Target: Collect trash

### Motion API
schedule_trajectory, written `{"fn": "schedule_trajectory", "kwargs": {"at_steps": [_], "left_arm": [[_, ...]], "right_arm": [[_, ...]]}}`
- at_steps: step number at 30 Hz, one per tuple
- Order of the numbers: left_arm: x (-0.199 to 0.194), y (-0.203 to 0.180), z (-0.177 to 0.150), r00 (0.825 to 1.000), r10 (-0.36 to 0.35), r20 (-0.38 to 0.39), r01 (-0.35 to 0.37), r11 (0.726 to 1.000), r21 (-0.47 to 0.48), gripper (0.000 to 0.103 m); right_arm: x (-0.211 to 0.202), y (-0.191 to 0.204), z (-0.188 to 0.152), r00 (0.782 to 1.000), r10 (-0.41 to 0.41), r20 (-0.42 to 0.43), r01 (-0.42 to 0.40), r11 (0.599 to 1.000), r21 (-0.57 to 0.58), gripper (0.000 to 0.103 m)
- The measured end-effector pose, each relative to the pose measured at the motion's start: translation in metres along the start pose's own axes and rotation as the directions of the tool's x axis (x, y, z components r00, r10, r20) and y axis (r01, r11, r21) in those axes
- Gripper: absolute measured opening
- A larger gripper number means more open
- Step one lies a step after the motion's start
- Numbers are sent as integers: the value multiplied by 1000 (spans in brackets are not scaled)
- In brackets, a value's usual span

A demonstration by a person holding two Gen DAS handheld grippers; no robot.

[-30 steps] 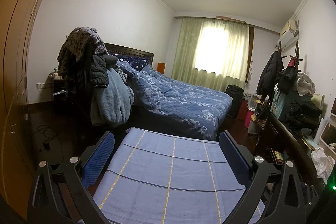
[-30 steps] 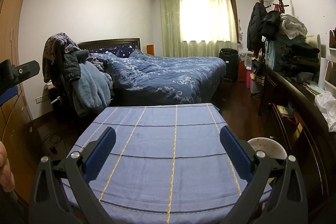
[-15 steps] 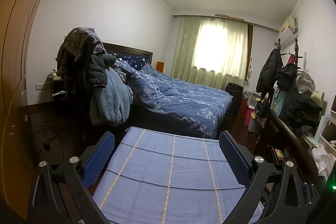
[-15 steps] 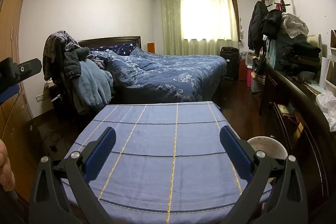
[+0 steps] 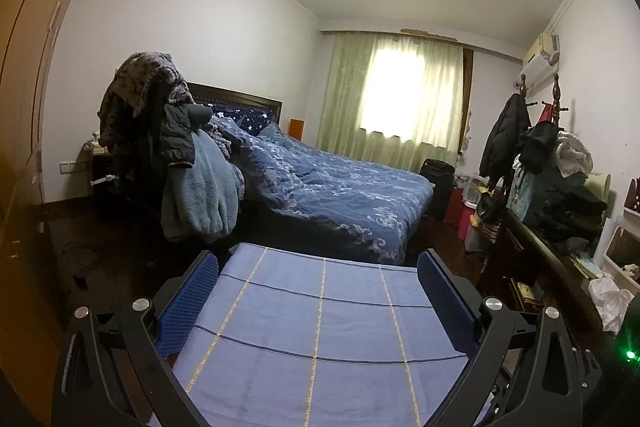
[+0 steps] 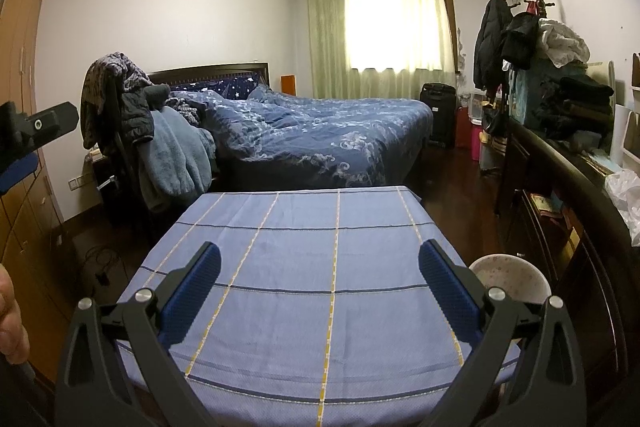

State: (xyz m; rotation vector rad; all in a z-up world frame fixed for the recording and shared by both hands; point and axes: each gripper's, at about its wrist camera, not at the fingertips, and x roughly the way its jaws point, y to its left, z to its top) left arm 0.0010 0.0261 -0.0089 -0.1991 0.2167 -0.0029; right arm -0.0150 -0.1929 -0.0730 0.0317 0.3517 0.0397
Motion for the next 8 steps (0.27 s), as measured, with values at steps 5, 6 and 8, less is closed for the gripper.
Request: {"fn": "schedule_trajectory", "kwargs": {"at_steps": [5, 6, 8], "left_arm": [[-1, 2, 2, 1000, 10, 11, -10, 1000, -12, 99], [-2, 3, 2, 1000, 18, 15, -18, 1000, -11, 99], [-3, 4, 3, 999, 28, 19, -28, 1000, -7, 99]], "right_arm": [[0, 0, -1, 1000, 4, -2, -4, 1000, -2, 100], [0, 0, -2, 1000, 4, -2, -4, 1000, -3, 100], [0, 0, -2, 1000, 4, -3, -4, 1000, -3, 100]]}}
